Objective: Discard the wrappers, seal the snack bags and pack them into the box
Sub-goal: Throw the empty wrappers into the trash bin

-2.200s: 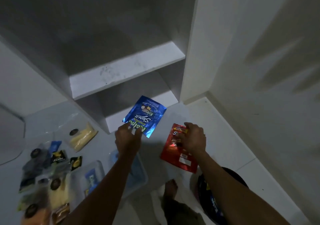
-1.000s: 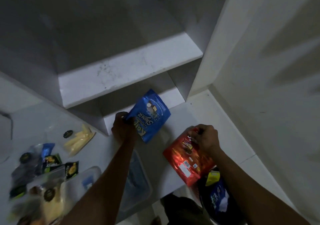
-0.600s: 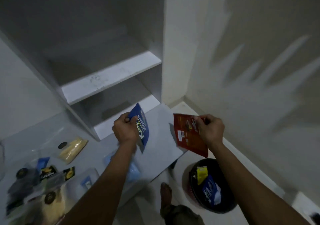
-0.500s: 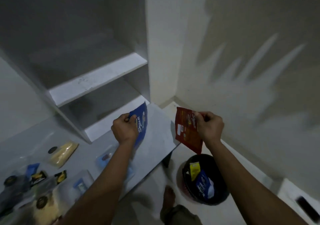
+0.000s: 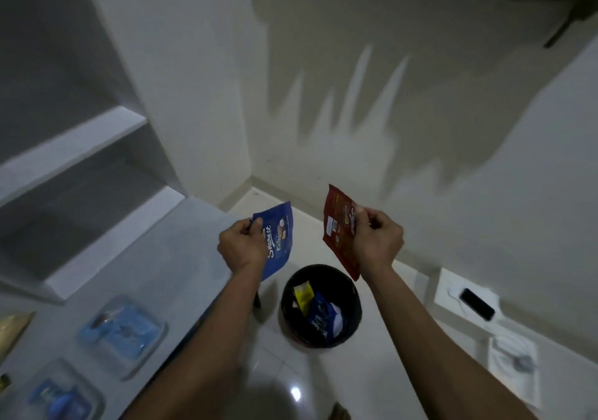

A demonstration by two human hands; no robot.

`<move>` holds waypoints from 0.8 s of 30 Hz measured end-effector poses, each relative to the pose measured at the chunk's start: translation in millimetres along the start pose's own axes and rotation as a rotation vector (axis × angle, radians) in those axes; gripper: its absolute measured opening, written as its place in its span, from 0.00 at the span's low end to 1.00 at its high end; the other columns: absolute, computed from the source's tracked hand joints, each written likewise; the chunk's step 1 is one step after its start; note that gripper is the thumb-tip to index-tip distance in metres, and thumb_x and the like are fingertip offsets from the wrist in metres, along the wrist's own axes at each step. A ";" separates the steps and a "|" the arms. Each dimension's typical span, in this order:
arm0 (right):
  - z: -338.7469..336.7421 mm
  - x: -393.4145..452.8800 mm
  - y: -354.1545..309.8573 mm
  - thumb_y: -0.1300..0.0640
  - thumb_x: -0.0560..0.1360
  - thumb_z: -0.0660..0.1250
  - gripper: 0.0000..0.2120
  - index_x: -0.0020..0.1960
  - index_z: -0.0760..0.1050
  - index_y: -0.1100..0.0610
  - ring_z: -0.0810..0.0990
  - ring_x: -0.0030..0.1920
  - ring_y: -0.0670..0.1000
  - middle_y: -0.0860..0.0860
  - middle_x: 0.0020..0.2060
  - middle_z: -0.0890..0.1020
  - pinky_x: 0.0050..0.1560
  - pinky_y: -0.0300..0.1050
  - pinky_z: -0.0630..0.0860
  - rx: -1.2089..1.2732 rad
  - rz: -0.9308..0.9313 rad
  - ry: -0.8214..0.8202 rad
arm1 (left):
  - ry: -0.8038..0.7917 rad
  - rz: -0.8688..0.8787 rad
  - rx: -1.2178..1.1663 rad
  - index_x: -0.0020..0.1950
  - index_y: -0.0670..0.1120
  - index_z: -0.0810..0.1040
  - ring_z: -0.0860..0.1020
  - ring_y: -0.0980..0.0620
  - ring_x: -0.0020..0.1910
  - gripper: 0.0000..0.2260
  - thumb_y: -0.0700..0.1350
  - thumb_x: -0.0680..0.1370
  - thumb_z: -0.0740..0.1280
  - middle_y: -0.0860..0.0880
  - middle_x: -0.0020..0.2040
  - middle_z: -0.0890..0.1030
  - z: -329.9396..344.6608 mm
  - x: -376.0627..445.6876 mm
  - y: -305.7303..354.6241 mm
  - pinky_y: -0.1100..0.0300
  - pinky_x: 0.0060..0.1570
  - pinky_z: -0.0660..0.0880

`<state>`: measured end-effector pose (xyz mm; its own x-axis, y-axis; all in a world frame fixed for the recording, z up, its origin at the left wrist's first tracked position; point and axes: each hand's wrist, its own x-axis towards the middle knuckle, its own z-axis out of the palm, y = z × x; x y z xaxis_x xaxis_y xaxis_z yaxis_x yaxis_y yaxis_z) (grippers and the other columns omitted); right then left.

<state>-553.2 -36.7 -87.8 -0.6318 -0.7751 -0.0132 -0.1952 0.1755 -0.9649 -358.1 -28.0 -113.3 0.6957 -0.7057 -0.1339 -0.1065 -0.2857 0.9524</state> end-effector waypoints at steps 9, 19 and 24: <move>-35.7 38.5 102.4 0.50 0.76 0.69 0.09 0.47 0.85 0.53 0.82 0.43 0.48 0.49 0.41 0.85 0.45 0.40 0.74 -0.117 0.065 -0.072 | 0.011 -0.157 0.077 0.47 0.39 0.84 0.81 0.47 0.42 0.08 0.44 0.75 0.72 0.45 0.41 0.83 84.8 -61.1 -52.3 0.55 0.48 0.78; -14.9 45.3 204.5 0.53 0.77 0.68 0.08 0.46 0.85 0.54 0.83 0.41 0.50 0.50 0.40 0.85 0.40 0.35 0.73 -0.297 0.140 -0.127 | 0.028 -0.342 0.083 0.46 0.40 0.84 0.82 0.46 0.40 0.06 0.42 0.74 0.73 0.45 0.40 0.83 143.1 -67.6 -136.2 0.61 0.37 0.78; 12.4 56.9 251.5 0.52 0.78 0.68 0.09 0.48 0.85 0.52 0.78 0.38 0.43 0.47 0.40 0.85 0.38 0.25 0.66 -0.338 0.192 -0.141 | -0.032 -0.346 0.157 0.46 0.44 0.84 0.82 0.49 0.44 0.06 0.47 0.76 0.72 0.48 0.42 0.83 177.7 -53.5 -188.0 0.53 0.46 0.81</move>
<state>-628.9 -44.2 -334.5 -0.5762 -0.7802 -0.2434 -0.3341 0.4966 -0.8011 -501.5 -51.8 -333.8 0.6871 -0.5692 -0.4514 0.0220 -0.6048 0.7961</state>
